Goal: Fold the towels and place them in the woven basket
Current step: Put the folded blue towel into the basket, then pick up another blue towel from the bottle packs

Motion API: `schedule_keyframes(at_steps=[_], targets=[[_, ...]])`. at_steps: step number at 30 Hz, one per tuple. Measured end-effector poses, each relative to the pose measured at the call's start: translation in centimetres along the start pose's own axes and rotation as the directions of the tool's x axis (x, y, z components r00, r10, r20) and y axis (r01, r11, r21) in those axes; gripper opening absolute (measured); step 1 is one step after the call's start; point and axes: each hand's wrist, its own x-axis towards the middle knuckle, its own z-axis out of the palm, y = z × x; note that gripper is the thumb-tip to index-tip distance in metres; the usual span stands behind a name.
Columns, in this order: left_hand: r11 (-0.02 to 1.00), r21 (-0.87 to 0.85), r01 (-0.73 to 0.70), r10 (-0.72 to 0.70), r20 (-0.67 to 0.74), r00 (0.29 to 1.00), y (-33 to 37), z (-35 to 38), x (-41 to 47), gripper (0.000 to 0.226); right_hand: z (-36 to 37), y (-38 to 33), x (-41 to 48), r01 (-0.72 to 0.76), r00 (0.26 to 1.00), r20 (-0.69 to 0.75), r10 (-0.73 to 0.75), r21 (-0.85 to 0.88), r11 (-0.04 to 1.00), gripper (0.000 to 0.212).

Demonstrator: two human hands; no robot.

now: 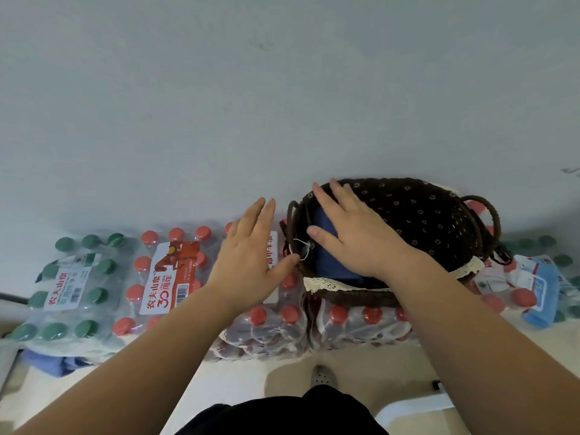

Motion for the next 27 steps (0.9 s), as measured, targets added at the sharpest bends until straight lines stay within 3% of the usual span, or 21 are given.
schedule_keyframes(at_steps=[5,12,21,27], targets=[[0.992,-0.001,0.123,-0.123,-0.037,0.992,-5.3,-2.8,-2.4,0.077,0.7,-7.9,1.0,0.104,0.989,-0.100,-0.109,-0.058,0.993,0.076],[0.954,0.015,0.300,-0.299,-0.058,0.953,-18.8,-7.4,-11.2,0.073,8.9,-21.0,4.0,0.213,0.977,0.036,-0.210,-0.219,0.952,0.074],[0.891,0.097,0.443,-0.445,-0.004,0.895,-36.4,-13.8,-24.3,0.076,21.8,-38.6,6.1,0.227,0.958,0.215,-0.188,-0.175,0.958,0.075],[0.841,0.142,0.522,-0.535,0.081,0.841,-44.0,-14.6,-27.8,0.077,26.4,-45.6,8.6,0.296,0.921,0.313,-0.234,-0.167,0.941,0.078]])
